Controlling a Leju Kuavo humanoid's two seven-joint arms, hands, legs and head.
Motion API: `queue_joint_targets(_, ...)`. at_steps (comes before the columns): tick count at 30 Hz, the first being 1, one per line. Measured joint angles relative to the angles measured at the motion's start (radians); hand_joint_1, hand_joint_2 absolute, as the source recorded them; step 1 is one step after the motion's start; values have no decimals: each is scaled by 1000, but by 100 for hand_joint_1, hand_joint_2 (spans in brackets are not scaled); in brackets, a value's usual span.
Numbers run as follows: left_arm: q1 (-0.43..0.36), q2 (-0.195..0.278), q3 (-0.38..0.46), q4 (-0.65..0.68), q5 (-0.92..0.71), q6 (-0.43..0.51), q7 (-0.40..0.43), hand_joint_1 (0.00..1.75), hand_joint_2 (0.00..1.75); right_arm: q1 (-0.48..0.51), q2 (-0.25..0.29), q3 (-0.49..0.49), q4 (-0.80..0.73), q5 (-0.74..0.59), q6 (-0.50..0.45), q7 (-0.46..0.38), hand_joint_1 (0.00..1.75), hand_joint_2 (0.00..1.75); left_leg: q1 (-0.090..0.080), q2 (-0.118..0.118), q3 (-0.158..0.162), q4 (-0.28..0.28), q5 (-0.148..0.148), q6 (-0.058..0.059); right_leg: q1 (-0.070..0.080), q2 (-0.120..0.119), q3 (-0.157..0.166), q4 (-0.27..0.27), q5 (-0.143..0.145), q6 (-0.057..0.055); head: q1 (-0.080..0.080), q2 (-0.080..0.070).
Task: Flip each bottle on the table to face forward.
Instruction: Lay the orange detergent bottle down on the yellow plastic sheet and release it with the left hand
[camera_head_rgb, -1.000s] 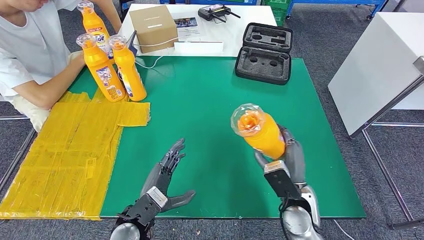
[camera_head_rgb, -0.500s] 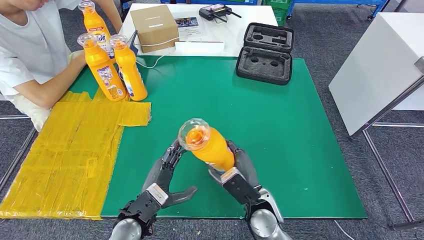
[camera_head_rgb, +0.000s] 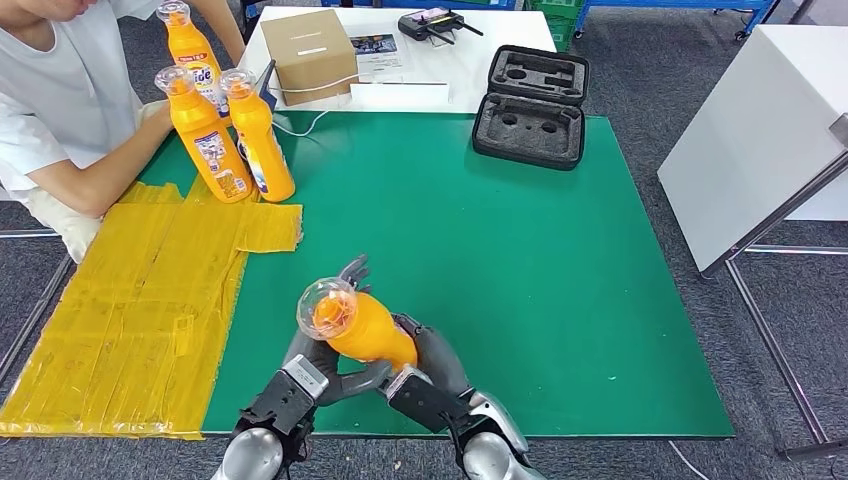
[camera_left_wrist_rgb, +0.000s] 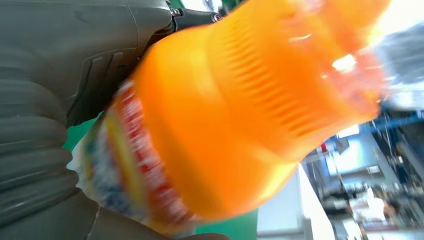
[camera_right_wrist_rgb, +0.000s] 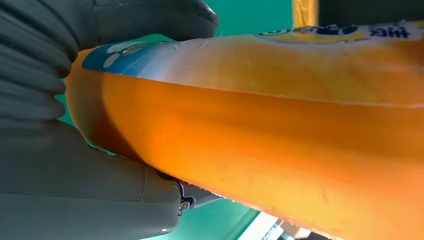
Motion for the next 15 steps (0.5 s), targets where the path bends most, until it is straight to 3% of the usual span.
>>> queue_joint_targets(3,-3,3,2,1,7,4,-4,151,175,-6,0,17,22,5,-6,-2,175,175,0,0,0,0,0,0,0,0,0,0,0,0,0,0)
queue_joint_targets(4,-4,4,2,1,10,5,-5,175,175,-8,-1,21,27,5,-8,-2,175,175,0,0,0,0,0,0,0,0,0,0,0,0,0,0)
queue_joint_targets(15,-9,7,0,17,15,11,-14,175,175,-21,-1,33,57,4,-33,-7,175,175,0,0,0,0,0,0,0,0,0,0,0,0,0,0)
